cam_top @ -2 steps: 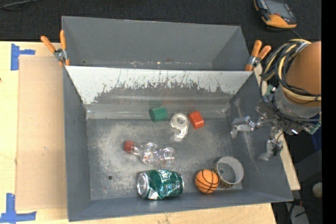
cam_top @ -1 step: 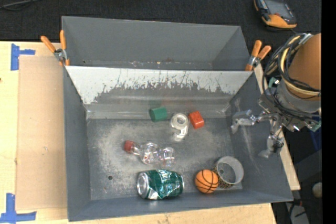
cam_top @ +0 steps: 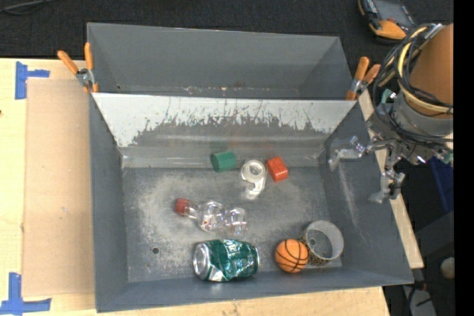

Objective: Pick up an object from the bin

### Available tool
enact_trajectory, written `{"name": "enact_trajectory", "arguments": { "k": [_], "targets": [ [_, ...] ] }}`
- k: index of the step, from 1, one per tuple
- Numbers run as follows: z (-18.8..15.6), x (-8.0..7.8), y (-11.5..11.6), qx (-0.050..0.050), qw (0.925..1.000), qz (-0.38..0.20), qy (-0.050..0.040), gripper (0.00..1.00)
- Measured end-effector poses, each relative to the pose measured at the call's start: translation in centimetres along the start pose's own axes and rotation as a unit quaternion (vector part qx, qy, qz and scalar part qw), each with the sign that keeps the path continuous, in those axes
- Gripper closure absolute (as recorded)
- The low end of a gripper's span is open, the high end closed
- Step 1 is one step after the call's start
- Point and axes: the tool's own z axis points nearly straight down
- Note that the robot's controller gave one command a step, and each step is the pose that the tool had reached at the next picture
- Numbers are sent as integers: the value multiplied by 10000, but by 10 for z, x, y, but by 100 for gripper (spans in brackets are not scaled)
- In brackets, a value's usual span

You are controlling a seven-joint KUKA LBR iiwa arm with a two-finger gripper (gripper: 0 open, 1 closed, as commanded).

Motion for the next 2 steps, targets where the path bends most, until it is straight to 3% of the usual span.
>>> {"name": "enact_trajectory", "arguments": {
  "k": [1,2],
  "targets": [
    [-54,-7,9,-18,9869,-1612,-6,0],
    [-23,9,19,-11,9853,-1711,-13,0]
  ]
}}
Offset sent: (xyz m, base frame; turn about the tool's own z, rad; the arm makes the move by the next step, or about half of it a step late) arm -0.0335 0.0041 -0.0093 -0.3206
